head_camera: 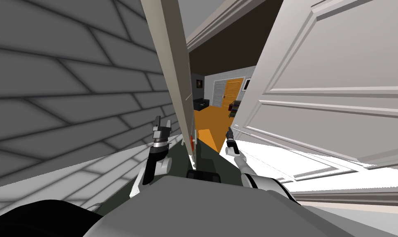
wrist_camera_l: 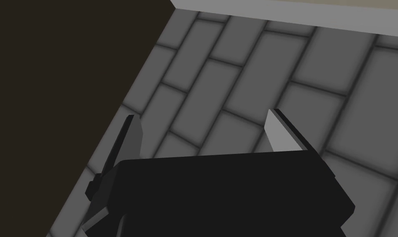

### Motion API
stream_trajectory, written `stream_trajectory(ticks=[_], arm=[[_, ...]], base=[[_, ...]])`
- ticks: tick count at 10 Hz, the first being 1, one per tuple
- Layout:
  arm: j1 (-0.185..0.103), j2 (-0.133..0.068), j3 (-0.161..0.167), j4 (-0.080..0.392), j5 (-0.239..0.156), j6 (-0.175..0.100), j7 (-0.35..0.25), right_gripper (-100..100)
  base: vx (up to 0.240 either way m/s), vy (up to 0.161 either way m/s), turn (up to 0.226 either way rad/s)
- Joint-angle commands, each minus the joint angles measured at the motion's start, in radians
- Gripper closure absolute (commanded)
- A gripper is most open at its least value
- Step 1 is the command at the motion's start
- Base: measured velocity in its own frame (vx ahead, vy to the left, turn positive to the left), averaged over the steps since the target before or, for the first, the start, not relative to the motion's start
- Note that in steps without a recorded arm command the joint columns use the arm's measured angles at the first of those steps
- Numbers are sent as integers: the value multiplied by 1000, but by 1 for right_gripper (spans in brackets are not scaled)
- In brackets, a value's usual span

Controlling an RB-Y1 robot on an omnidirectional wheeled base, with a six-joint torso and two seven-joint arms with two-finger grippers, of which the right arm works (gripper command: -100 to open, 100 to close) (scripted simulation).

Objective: Pull the door open

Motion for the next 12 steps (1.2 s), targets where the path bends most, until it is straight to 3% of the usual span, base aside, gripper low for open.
stream_trajectory(ticks=[1,5,8,9,10,12], arm=[[0,0,0,0,0,0,0,-100],[0,0,0,0,0,0,0,-100],[45,-84,-59,47,-12,-35,-54,-100],[54,-101,-71,56,-14,-42,-65,-100],[54,-101,-71,12,-14,-42,-65,-100],[54,-101,-71,56,-14,-42,-65,-100]], base=[[-6,4,-36],[0,0,0],[4,2,353],[10,-35,230],[0,-33,32],[0,-8,-6]])
